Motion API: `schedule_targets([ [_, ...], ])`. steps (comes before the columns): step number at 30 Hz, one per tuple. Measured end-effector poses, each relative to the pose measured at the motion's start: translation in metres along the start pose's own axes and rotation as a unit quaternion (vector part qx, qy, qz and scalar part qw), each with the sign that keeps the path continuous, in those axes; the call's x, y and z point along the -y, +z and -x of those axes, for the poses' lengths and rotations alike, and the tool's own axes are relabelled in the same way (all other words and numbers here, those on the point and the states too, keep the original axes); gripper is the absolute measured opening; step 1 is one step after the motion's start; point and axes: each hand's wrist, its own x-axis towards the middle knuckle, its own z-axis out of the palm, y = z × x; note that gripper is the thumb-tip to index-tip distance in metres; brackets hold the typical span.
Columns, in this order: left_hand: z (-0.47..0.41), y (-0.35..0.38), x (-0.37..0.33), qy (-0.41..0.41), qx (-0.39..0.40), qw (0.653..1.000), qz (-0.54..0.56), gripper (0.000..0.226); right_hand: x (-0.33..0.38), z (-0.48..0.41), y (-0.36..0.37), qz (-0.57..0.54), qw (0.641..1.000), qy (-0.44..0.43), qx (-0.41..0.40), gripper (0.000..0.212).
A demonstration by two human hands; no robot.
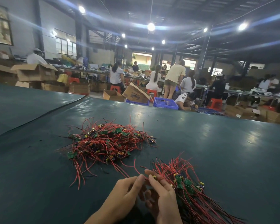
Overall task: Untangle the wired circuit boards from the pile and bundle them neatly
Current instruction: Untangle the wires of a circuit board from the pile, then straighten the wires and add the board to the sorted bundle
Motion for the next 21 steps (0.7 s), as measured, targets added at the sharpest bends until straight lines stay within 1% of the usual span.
schedule_targets([
  [2,-0.0014,0.0027,0.0,-0.025,-0.003,0.998,0.058,0.047,-0.0003,0.0005,0.0022,0.007,1.0,-0.001,0.024,0.021],
  [4,-0.0025,0.0036,-0.0032,-0.012,-0.012,0.995,0.098,0.035,0.0011,0.0014,0.0042,0.016,0.999,-0.008,0.028,0.026],
  [6,-0.0038,0.0034,-0.0069,-0.012,-0.038,0.989,0.143,0.027,0.0027,0.0022,0.006,0.034,0.999,-0.026,0.02,0.031],
  [8,-0.0041,0.003,-0.0088,-0.015,-0.072,0.984,0.161,0.024,0.0022,0.0022,0.0051,0.074,0.996,-0.045,-0.011,0.034],
  [10,-0.0042,0.004,-0.0071,-0.018,-0.102,0.983,0.153,0.025,0.0003,0.0004,0.0018,0.108,0.992,-0.047,-0.052,0.038],
  [13,-0.0049,0.004,-0.0045,-0.019,-0.119,0.98,0.156,0.023,-0.0005,-0.0009,0.0022,0.158,0.982,-0.053,-0.086,0.044],
  [16,-0.0065,0.0021,-0.003,-0.026,-0.114,0.98,0.16,0.02,-0.0022,-0.0005,0.0044,0.194,0.975,-0.052,-0.09,0.051],
  [18,-0.0067,0.0015,-0.0026,-0.045,-0.101,0.983,0.149,0.02,-0.0028,0.0001,0.0054,0.213,0.973,-0.042,-0.074,0.055],
  [19,-0.0066,0.001,-0.0026,-0.062,-0.088,0.984,0.139,0.024,-0.0017,0.002,0.0067,0.223,0.972,-0.04,-0.063,0.056],
  [21,-0.006,0.0005,-0.002,-0.086,-0.037,0.986,0.14,0.035,0.0005,0.0058,0.009,0.216,0.974,-0.046,-0.056,0.054],
])
